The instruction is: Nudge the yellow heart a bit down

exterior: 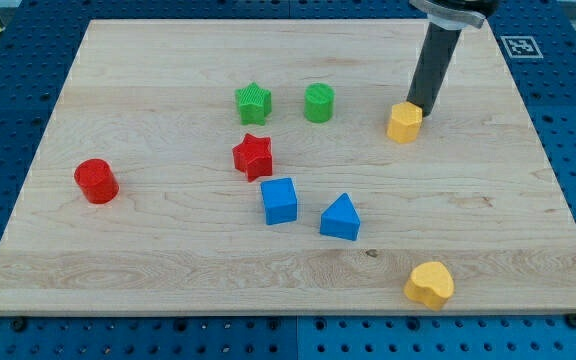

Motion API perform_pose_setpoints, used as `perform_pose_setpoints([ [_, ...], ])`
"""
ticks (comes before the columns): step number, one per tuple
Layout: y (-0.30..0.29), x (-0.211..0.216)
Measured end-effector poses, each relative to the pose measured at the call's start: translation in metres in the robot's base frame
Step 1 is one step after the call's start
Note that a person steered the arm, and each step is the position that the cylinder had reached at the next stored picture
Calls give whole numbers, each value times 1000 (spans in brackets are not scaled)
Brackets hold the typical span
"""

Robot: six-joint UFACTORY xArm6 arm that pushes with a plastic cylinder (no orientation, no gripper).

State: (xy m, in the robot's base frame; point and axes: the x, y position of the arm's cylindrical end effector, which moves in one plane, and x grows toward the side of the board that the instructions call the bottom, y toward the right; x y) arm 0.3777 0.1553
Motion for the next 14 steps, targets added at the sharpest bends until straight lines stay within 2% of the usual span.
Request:
perform_pose_setpoints([
  [1,0,0],
  [2,27,-3],
  [3,58,19],
  [6,63,201],
  [7,63,224],
  [9,62,224],
  [14,-32,200],
])
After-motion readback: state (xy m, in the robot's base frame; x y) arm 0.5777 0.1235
